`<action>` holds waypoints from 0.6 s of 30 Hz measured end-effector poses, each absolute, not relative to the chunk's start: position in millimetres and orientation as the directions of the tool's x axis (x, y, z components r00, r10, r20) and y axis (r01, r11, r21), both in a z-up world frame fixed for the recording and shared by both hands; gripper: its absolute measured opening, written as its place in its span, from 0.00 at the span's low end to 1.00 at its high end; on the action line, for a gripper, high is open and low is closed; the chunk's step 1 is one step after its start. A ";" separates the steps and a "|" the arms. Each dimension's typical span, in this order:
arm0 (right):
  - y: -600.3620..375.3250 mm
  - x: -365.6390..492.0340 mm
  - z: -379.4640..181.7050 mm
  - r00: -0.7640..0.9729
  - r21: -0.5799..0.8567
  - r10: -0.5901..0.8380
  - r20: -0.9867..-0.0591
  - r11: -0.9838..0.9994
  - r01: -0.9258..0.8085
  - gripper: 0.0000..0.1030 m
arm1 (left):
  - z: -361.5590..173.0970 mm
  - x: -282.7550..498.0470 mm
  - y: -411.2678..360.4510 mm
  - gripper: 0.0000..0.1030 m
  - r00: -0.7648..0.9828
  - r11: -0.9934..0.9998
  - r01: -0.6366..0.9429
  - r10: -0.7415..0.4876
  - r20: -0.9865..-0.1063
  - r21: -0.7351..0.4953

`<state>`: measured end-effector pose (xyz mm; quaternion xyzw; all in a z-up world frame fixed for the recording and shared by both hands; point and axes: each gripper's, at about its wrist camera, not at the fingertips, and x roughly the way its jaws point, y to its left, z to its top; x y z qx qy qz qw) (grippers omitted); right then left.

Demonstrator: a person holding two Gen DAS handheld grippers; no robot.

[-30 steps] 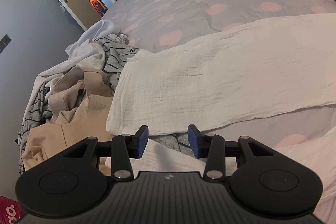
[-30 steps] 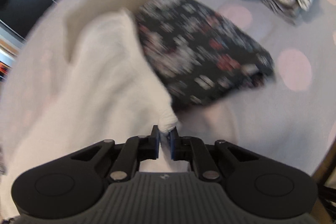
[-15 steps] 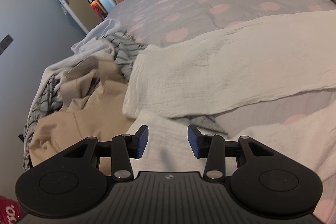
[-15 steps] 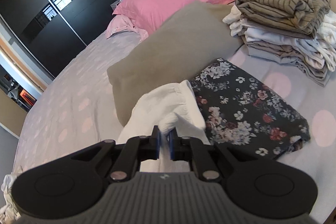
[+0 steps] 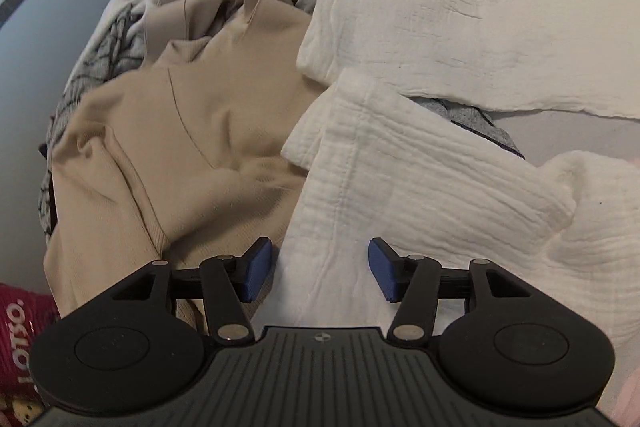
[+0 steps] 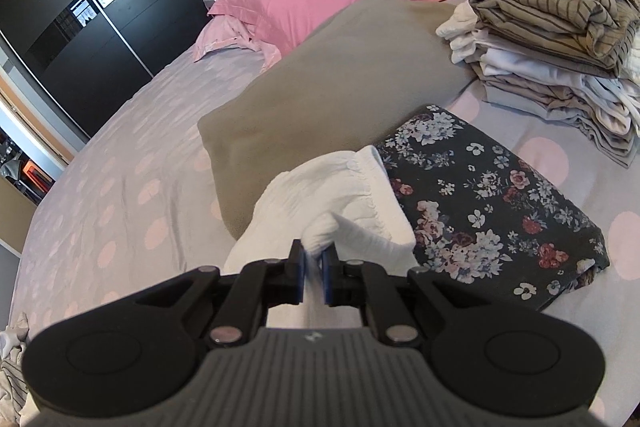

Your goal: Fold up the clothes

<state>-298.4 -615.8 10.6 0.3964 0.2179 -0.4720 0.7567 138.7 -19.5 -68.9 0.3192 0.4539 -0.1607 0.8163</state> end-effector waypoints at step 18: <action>-598.4 -360.7 36.3 0.328 0.360 -0.635 -0.699 0.085 0.929 0.09 | 77.4 137.3 38.6 0.03 0.648 0.916 0.401 -0.281 -0.707 0.004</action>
